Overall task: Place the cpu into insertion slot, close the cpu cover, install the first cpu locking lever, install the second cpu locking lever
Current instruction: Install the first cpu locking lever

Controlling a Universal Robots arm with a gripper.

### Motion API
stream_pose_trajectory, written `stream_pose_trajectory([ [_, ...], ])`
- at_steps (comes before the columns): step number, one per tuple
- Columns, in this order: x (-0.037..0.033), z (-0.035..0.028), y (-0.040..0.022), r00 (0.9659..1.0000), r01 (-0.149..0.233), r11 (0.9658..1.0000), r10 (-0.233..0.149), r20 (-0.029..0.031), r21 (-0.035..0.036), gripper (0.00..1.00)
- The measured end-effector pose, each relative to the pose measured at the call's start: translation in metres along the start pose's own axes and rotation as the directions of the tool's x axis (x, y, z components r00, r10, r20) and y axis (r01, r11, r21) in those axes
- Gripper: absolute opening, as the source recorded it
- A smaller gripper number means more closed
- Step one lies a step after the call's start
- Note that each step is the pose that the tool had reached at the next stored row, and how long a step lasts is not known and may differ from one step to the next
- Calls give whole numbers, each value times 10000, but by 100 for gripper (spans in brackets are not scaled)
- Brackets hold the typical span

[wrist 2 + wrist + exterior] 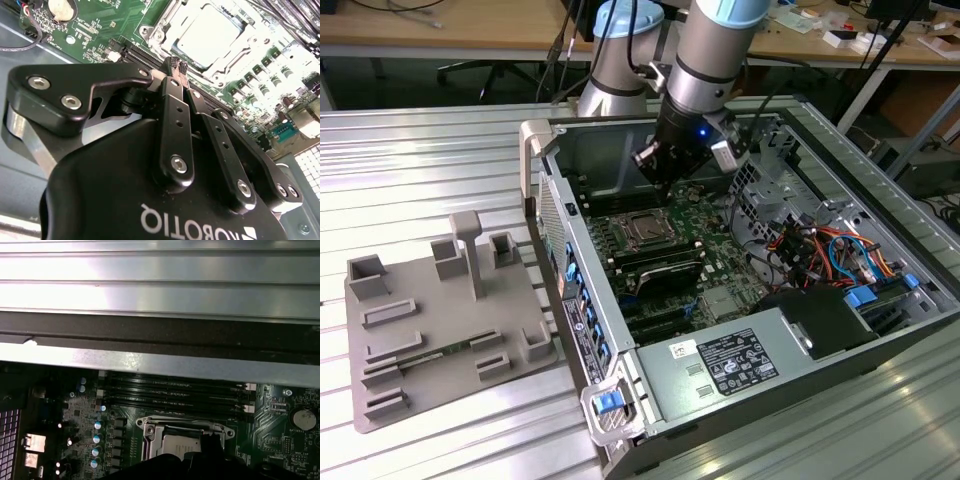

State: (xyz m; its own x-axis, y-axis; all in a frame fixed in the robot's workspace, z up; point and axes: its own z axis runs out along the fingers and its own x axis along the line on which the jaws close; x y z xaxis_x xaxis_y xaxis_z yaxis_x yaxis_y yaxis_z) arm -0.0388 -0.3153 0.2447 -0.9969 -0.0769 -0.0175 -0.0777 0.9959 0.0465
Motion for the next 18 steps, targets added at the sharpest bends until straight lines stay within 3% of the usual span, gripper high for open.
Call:
stream_pose_trajectory([
  [18, 6, 0, -79, 10000, 0, 10000, 0, 0, 0, 11],
])
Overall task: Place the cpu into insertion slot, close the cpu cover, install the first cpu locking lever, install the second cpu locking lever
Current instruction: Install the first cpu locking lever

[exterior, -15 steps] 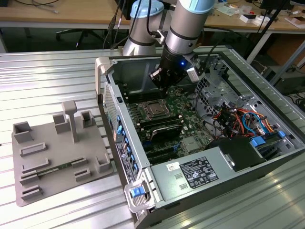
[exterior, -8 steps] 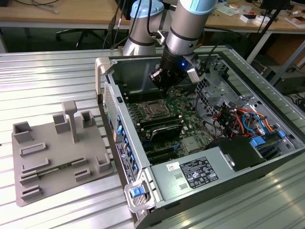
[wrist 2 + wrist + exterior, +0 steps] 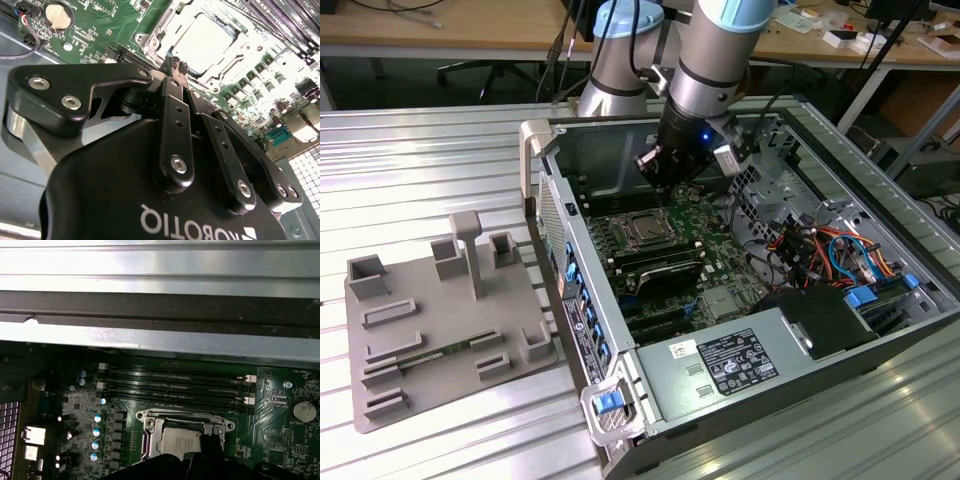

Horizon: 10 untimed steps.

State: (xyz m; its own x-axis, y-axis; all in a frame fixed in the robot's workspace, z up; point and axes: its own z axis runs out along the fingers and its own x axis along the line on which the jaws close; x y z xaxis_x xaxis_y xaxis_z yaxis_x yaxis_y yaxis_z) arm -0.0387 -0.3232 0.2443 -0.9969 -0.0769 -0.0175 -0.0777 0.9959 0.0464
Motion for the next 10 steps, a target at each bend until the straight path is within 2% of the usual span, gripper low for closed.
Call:
stream_pose_trajectory([
  [5, 4, -2, -53, 10000, 0, 10000, 0, 1, -1, 11],
  [10, 6, -3, -79, 10000, 0, 10000, 0, 0, 0, 11],
])
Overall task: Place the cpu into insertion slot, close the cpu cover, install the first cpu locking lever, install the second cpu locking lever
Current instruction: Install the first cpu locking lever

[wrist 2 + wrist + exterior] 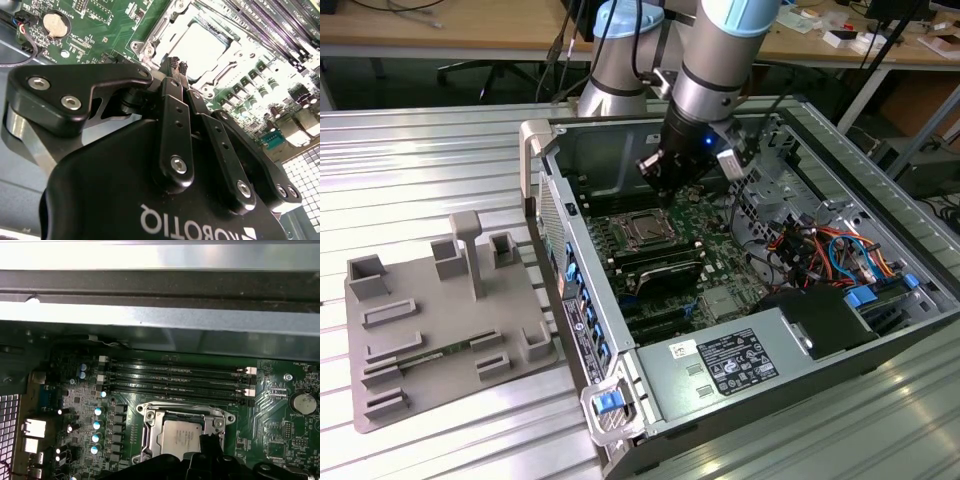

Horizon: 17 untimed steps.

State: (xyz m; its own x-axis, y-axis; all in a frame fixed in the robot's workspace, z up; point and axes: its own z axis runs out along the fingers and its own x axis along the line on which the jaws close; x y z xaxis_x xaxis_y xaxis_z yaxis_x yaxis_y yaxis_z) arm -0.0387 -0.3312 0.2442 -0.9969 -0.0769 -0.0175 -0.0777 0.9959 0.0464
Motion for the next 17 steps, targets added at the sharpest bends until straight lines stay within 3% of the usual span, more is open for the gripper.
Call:
stream_pose_trajectory([
  [17, 10, -4, -130, 10000, 0, 10000, 0, 0, -1, 11],
])
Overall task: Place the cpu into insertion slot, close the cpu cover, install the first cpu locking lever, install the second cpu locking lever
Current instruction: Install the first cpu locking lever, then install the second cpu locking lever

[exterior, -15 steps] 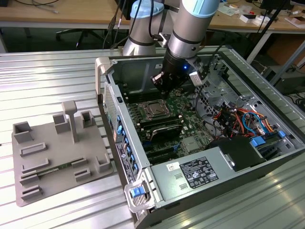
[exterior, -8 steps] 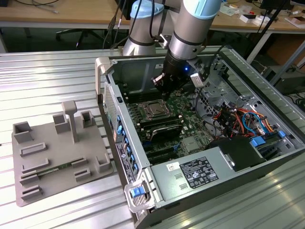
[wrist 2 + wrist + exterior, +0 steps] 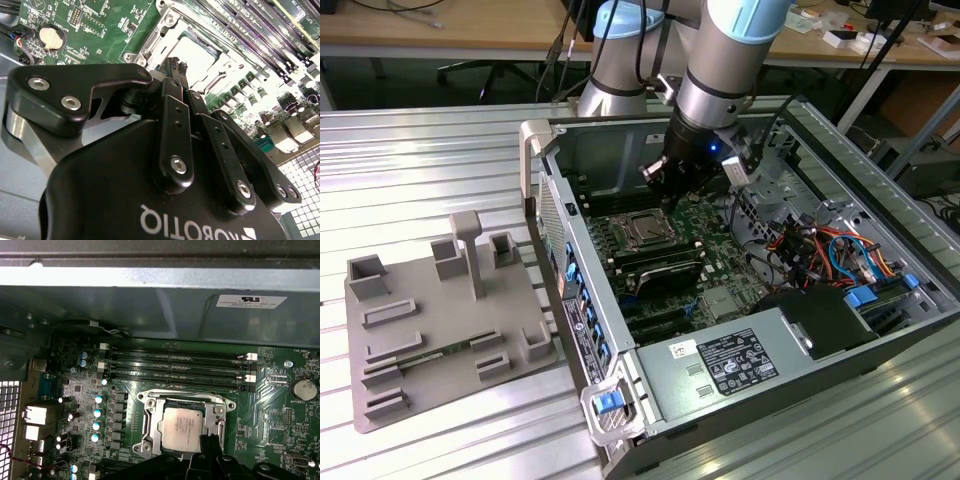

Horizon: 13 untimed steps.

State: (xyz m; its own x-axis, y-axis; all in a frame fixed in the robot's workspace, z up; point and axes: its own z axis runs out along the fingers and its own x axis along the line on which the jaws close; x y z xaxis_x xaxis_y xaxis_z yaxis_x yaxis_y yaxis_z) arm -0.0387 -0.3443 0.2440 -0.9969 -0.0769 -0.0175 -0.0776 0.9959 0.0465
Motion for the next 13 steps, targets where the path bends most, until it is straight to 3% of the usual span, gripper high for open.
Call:
stream_pose_trajectory([
  [13, 2, -1, -24, 10000, 0, 10000, 0, 0, 0, 11],
])
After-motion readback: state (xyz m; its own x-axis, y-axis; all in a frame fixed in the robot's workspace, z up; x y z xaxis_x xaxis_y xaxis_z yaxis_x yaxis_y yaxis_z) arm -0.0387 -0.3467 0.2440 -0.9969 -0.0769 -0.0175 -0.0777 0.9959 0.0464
